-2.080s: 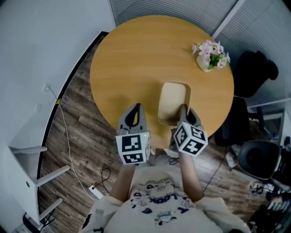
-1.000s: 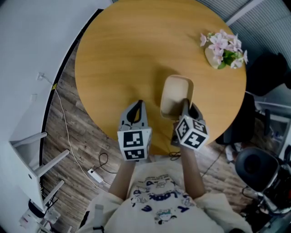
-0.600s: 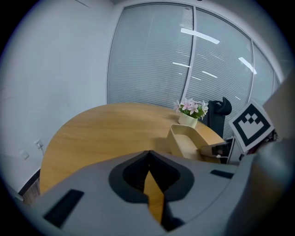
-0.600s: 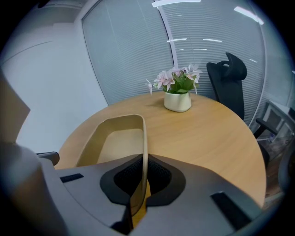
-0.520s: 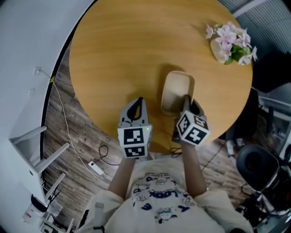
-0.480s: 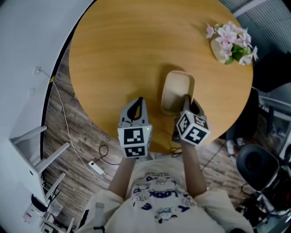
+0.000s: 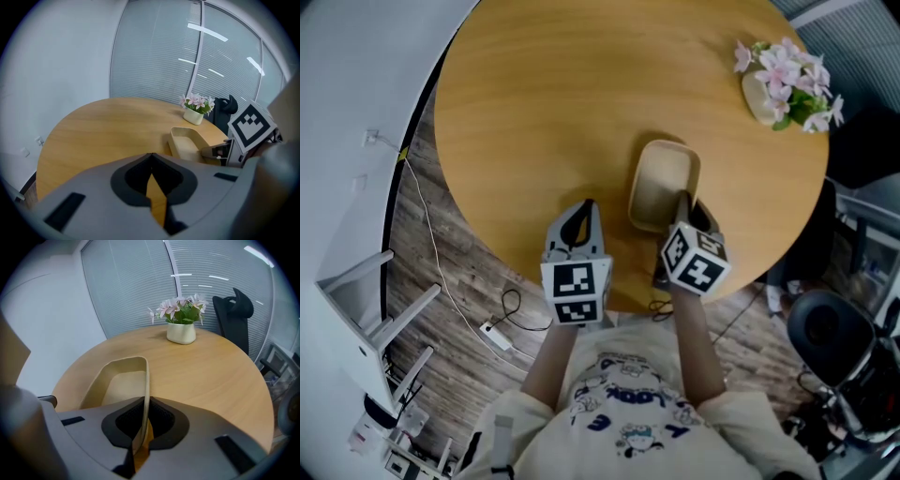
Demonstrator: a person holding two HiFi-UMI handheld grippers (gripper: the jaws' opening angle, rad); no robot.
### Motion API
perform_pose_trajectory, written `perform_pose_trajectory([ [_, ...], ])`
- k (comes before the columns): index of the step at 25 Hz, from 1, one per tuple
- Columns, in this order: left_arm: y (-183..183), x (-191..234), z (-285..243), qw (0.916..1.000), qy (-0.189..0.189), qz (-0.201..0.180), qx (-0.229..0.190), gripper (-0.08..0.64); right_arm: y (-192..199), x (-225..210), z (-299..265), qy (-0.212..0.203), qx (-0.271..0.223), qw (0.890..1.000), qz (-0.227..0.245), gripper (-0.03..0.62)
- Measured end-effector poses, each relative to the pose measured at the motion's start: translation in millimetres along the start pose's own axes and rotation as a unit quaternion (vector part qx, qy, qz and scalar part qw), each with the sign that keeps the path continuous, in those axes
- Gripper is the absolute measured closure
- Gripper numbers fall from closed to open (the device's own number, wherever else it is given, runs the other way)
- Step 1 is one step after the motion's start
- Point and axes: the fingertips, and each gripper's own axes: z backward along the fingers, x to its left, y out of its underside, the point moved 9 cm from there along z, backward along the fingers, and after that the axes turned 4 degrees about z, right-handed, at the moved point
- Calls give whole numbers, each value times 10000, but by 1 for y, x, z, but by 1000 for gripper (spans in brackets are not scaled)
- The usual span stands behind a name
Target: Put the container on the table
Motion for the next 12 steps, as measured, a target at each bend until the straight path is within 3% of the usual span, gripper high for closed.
perform_pose_trajectory([
  [12, 3, 8, 10, 9999, -78, 21, -85, 557, -2, -1, 6, 82, -170, 9998, 25, 580],
])
